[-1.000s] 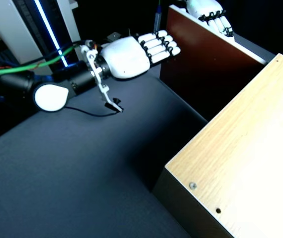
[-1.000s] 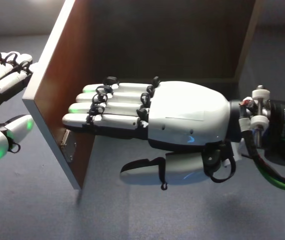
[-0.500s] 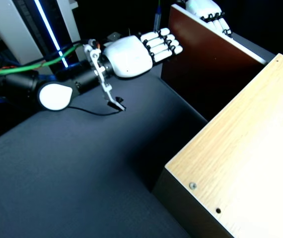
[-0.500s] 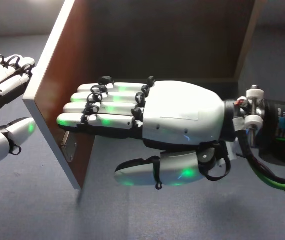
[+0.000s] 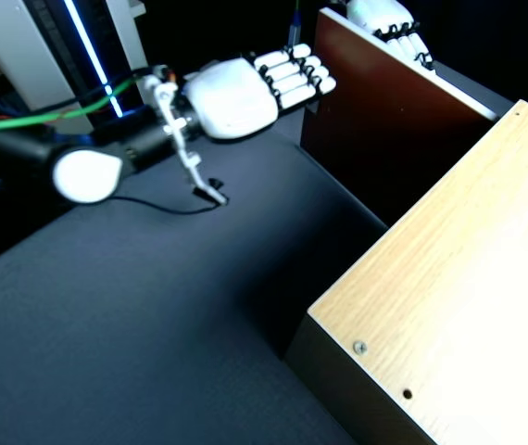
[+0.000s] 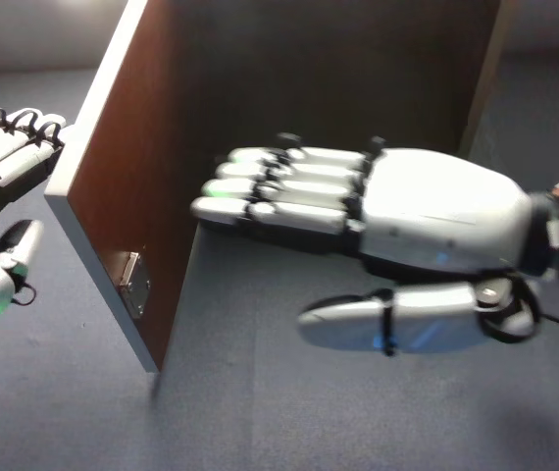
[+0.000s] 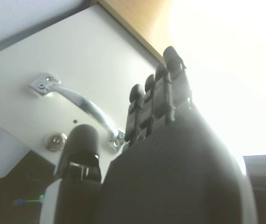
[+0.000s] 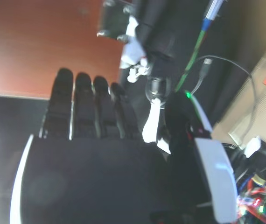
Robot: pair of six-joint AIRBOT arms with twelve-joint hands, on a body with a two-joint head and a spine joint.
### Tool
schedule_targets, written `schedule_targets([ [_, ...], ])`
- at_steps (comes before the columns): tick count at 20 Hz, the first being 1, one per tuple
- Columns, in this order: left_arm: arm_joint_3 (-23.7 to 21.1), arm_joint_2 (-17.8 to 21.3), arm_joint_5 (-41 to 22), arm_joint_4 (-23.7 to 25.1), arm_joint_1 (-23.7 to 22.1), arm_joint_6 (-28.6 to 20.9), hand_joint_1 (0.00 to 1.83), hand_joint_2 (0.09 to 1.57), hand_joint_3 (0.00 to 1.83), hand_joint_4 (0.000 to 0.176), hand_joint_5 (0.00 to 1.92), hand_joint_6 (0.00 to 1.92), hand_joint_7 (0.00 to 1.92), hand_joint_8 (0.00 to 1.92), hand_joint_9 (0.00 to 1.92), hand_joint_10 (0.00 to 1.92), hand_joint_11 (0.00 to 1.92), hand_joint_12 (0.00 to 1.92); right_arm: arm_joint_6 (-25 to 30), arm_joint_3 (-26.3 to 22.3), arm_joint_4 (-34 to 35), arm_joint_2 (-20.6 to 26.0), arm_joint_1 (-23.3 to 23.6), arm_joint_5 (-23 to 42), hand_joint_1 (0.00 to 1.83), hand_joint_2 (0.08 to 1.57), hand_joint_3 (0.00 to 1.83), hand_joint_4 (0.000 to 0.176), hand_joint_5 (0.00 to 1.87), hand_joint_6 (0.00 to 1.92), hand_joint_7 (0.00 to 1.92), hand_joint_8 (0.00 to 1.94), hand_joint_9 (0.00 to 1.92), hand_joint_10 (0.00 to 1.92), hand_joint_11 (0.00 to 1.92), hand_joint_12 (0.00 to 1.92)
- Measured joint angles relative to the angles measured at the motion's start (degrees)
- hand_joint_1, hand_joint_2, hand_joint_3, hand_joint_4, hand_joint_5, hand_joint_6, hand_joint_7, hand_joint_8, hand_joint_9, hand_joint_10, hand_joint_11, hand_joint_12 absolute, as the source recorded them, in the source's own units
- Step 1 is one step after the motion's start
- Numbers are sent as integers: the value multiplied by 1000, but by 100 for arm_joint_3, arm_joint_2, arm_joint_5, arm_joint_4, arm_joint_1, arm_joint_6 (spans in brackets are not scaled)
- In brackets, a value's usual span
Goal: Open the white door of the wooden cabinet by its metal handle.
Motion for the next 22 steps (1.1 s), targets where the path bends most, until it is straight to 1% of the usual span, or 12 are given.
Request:
schedule_targets([
  [1,-7,0,-11,-2,0,2,111,1500,160,0,3,0,0,0,0,0,0,50,0,-2,96,83,-136,13,0,1520,11,0,0,0,0,0,0,0,0,0],
  [2,-4,0,-52,-4,37,0,21,1376,58,0,21,8,0,0,0,0,0,24,2,-4,164,164,-195,33,0,1518,9,0,0,0,0,0,0,0,0,0],
  [5,-55,2,-133,-15,81,-7,0,1332,15,0,49,13,18,6,30,11,65,47,-72,-24,599,483,-319,269,0,1486,0,0,1,0,0,0,0,0,0,0],
  [6,-59,2,-142,-22,96,-9,0,1499,22,0,64,1,24,3,39,1,59,39,-232,-81,925,660,-446,350,1,1486,0,0,1,0,0,0,0,0,0,0],
  [7,-59,2,-186,-37,131,-9,0,1548,32,0,58,0,16,0,27,0,43,31,-358,-127,1062,879,-584,356,0,1487,0,0,0,0,0,0,0,0,0,0],
  [9,-68,15,-275,-138,181,-26,0,1569,43,0,58,3,27,5,38,5,53,35,-492,-138,1823,1150,-960,586,55,1484,0,0,0,0,0,0,0,0,0,0],
  [13,-168,111,-619,-131,330,-42,0,1571,39,0,63,2,17,4,34,2,51,35,-649,-216,2638,1449,-1405,1095,0,1440,0,0,10,4,0,0,0,0,0,0],
  [14,-188,144,-763,-216,398,-55,0,1546,22,0,38,0,14,2,24,0,48,35,-769,-286,2881,1537,-1517,1333,4,1478,4,0,19,6,0,0,0,0,0,0],
  [18,-227,184,-1185,-372,610,-186,0,1531,8,0,56,5,29,5,34,6,59,48,-922,-490,3816,1805,-2179,2295,32,1409,0,0,0,0,0,0,0,0,0,0],
  [20,-262,229,-1484,-433,782,-323,0,1551,15,0,66,7,48,10,40,7,57,56,-925,-592,4223,1875,-2498,2817,36,1484,12,0,0,0,0,0,0,0,0,0],
  [21,-262,229,-1626,-492,839,-400,0,1567,23,0,78,3,67,4,71,4,11,278,-931,-597,4325,1875,-2597,3029,121,1492,6,0,0,0,0,0,0,0,0,0],
  [22,-262,229,-1735,-540,857,-463,0,1567,23,0,78,3,67,4,71,4,11,278,-933,-621,4411,1880,-2669,3191,121,1492,6,0,0,0,0,0,0,0,0,0],
])
